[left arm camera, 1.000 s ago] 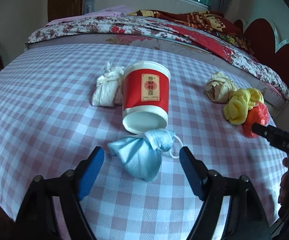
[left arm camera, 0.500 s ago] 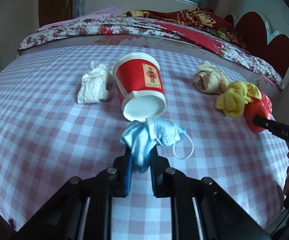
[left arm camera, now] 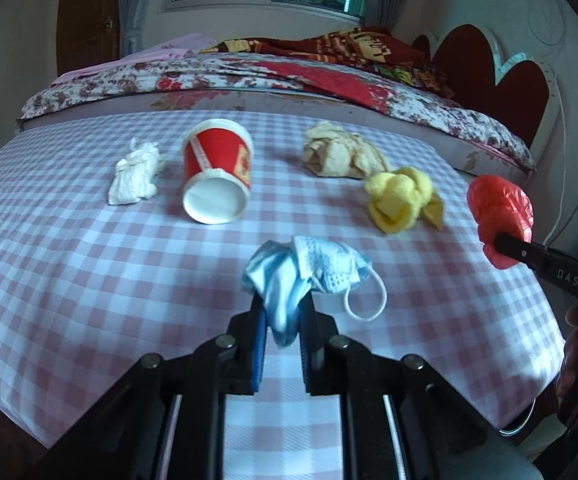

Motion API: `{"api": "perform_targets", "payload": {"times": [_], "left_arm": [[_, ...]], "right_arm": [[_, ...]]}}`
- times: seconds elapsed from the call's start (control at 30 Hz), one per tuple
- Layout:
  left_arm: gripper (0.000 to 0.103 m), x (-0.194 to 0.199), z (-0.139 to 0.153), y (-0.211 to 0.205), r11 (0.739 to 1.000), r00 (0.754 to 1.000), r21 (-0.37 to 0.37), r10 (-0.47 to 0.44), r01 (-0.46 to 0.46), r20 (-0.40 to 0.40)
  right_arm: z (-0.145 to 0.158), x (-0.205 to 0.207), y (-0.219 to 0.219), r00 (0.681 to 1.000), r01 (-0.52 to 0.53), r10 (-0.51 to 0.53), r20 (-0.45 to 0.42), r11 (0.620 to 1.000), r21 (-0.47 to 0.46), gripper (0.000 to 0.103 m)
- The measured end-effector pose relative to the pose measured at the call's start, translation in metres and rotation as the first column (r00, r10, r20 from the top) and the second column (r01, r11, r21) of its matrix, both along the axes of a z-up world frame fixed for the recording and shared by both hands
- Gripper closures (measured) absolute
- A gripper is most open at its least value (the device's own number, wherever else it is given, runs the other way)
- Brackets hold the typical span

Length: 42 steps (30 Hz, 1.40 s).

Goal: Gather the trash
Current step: 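Carry the mask and red bag over the black bin and release both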

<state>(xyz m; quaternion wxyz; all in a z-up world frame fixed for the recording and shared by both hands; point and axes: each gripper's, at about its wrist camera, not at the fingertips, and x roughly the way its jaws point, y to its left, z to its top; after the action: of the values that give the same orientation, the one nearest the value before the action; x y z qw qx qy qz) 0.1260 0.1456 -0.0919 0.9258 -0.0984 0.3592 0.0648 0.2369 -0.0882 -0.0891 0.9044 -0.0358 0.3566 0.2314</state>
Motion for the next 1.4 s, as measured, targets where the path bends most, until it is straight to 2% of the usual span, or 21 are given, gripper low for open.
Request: {"api": "perform_targets", "payload": {"times": [0.2,0.4,0.73,0.93,1.27,1.4], "left_arm": [[0.088,-0.003,0.005,-0.04,0.998,0.998,0.001,-0.064,0.064,0.018],[0.088,0.0,0.01,-0.084,0.989,0.989,0.004,-0.149,0.149,0.025],[0.088,0.007,0.014,-0.171,0.954,0.954,0.022,-0.299,0.298,0.025],[0.088,0.005,0.014,-0.227,0.919,0.919,0.015,-0.394,0.393,0.016],[0.088,-0.02,0.009,-0.326,0.84,0.84,-0.014,-0.543,0.543,-0.001],[0.088,-0.029,0.0,-0.35,0.832,0.833,-0.035,-0.554,0.553,-0.013]], "right_arm": [[0.006,-0.027,-0.028,1.0,-0.002,0.002,0.03,1.0,0.015,0.076],[0.009,-0.045,-0.075,0.998,0.051,-0.052,0.048,0.998,0.023,0.076],[0.005,-0.064,-0.155,0.985,0.165,-0.165,0.044,0.986,0.022,0.076],[-0.003,-0.079,-0.206,0.972,0.232,-0.231,0.036,0.973,-0.007,0.076],[-0.023,-0.109,-0.286,0.945,0.324,-0.325,-0.014,0.945,-0.05,0.076],[-0.034,-0.12,-0.304,0.943,0.328,-0.33,-0.035,0.943,-0.064,0.076]]}}
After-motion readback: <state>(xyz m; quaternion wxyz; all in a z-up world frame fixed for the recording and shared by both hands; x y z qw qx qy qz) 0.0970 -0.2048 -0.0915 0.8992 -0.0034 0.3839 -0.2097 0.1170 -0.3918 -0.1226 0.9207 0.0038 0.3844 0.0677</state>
